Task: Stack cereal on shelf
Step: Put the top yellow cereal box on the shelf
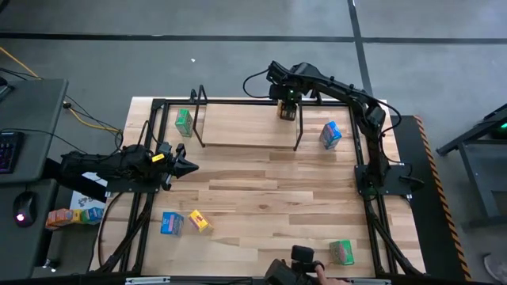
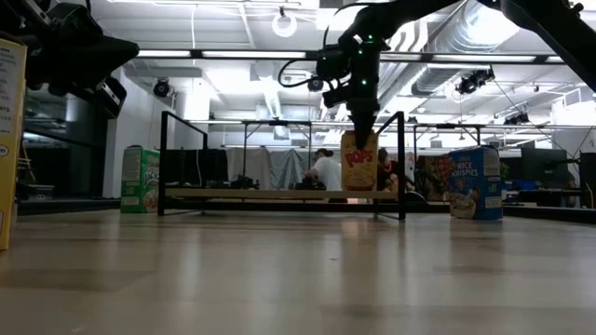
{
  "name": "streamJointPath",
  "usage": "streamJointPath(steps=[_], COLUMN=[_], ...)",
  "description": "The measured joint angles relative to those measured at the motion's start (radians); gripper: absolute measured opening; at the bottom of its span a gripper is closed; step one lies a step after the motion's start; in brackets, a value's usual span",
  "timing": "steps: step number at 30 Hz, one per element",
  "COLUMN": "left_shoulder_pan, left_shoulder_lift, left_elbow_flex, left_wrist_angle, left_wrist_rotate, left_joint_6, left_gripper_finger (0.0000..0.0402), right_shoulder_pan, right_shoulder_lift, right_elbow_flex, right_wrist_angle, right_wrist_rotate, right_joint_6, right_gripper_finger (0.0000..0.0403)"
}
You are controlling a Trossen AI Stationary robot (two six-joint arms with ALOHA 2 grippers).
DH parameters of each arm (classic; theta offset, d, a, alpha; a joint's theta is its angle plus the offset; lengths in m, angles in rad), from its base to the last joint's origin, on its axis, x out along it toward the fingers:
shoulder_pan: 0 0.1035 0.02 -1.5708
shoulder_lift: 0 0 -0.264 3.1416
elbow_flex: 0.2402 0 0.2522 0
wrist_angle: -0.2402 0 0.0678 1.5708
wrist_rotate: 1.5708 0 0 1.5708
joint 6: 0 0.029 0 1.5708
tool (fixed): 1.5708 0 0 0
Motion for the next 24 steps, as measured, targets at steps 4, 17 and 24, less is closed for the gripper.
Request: streamJointPath(steps=[4,17,24], left_shoulder_pan=[0.000,0.000,0.000], left_shoulder_lift=[0.000,0.000,0.000], left_elbow_flex=[0.000,0.000,0.000], left_wrist_angle=[0.000,0.000,0.000], left_wrist_rotate=[0.000,0.000,0.000], left_joint_6=[0.000,0.000,0.000], left_gripper_finger=[0.0001,0.0001,0.0001], right_shoulder_pan=[0.002,0.002,0.002], right_shoulder_lift=[0.000,-0.002,-0.002], right_elbow_flex=[0.006,0.030,0.031], right_wrist_angle=[0.001,-0.030,-0.031], right_wrist_rotate=[0.000,-0.024,-0.001], right_joint_6=[0.014,0.056,0.004], right_gripper_finger=[0.0148,0.0217,0.0234])
